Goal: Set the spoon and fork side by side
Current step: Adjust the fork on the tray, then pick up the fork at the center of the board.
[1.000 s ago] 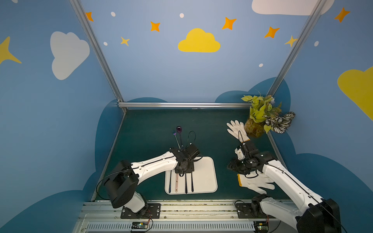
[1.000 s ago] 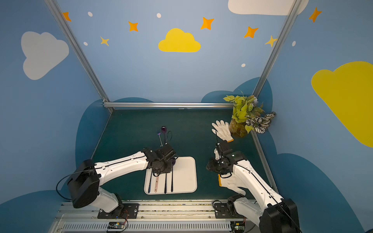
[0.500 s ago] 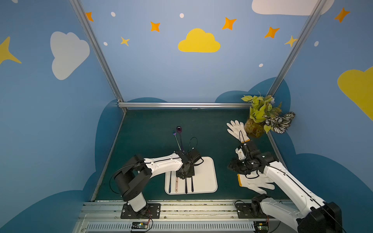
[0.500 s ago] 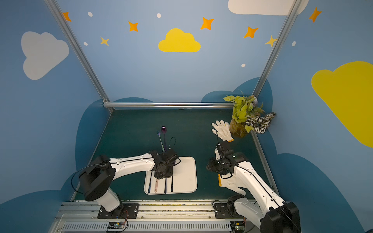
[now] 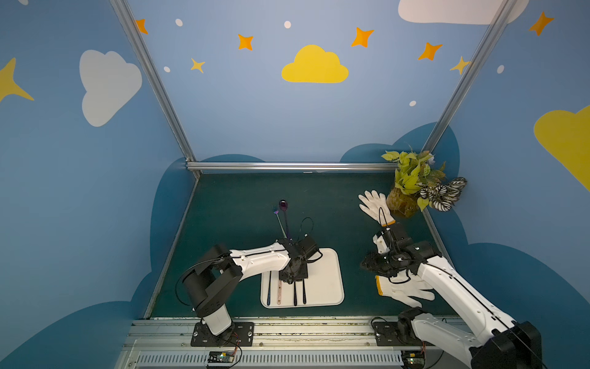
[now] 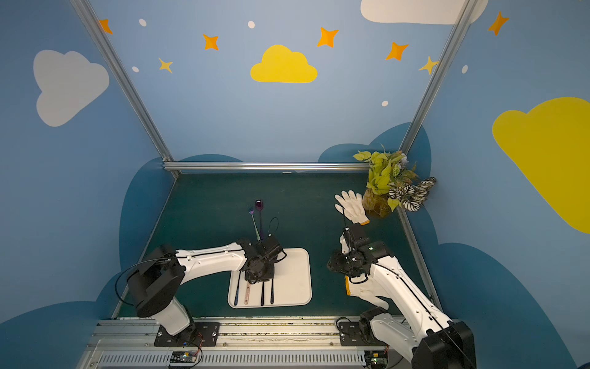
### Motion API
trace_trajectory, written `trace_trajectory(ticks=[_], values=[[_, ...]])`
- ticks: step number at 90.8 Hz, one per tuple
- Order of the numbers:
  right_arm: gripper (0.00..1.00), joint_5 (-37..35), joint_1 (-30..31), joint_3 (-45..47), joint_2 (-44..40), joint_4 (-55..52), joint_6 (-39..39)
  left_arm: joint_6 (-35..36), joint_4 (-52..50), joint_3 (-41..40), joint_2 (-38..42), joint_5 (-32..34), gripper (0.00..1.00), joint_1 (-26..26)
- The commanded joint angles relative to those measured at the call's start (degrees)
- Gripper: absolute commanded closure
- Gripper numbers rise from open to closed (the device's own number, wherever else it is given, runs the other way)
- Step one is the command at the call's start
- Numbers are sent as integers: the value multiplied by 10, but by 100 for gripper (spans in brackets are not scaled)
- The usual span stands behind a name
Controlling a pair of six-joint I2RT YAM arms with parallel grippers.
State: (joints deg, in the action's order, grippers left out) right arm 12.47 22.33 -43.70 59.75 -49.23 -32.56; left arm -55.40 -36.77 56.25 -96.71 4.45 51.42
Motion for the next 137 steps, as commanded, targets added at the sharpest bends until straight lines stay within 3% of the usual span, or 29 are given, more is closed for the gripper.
trace_trajectory(ticks=[1, 38, 63, 101, 119, 137], values=[[51, -8, 1, 5, -9, -17, -1, 12, -12, 5, -15, 12, 80, -2], [51, -10, 0, 5, -15, -20, -5, 26, -13, 16, -27, 16, 88, -9], [51, -11, 1, 5, -15, -21, -6, 31, -16, 16, -24, 18, 87, -13], [51, -12, 1, -3, -8, -21, -4, 27, -33, 29, 19, 20, 65, -13], [50, -14, 1, -12, -1, -20, -3, 48, -81, 102, 84, 80, 47, -21], [50, -11, 0, -15, 7, -11, -2, 119, -75, 151, 56, 77, 39, -125]])
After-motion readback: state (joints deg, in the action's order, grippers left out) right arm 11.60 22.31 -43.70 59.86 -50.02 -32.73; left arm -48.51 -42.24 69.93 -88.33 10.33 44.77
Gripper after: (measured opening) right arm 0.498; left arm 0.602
